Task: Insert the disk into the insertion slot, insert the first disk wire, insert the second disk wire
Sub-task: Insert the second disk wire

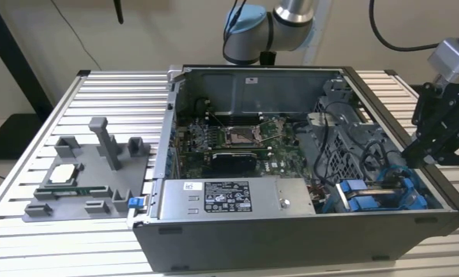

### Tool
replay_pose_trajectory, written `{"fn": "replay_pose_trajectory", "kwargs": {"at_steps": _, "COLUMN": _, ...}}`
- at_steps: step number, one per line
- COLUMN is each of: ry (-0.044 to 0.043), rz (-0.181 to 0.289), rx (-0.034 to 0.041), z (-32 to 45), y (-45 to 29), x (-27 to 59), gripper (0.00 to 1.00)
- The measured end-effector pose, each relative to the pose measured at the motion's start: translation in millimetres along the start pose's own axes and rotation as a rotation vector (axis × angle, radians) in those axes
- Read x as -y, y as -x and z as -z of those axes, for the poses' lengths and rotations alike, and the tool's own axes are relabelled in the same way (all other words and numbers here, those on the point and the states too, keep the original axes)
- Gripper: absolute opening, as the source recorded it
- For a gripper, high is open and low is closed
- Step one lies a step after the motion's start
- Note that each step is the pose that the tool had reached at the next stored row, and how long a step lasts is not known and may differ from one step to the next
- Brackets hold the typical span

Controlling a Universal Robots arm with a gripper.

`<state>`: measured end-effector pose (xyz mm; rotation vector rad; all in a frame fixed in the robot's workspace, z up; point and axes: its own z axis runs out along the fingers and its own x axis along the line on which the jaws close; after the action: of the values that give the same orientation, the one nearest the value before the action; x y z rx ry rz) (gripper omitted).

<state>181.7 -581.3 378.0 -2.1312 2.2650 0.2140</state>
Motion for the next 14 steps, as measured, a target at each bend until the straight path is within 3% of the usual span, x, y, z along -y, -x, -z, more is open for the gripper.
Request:
{"fn": "replay_pose_trajectory", "kwargs": {"at_steps": 7, "ry": 0.0018, "rz": 0.007, "rx": -0.0003, "z": 0.4, "y": 2.6, "x": 9.9, "gripper": 1.00}}
{"fn": "replay_pose_trajectory", "kwargs": {"at_steps": 14, "ry": 0.0026, "rz": 0.015, "rx": -0.0012, "z": -0.7, "y": 7.0, "x": 11.0, "gripper": 1.00}}
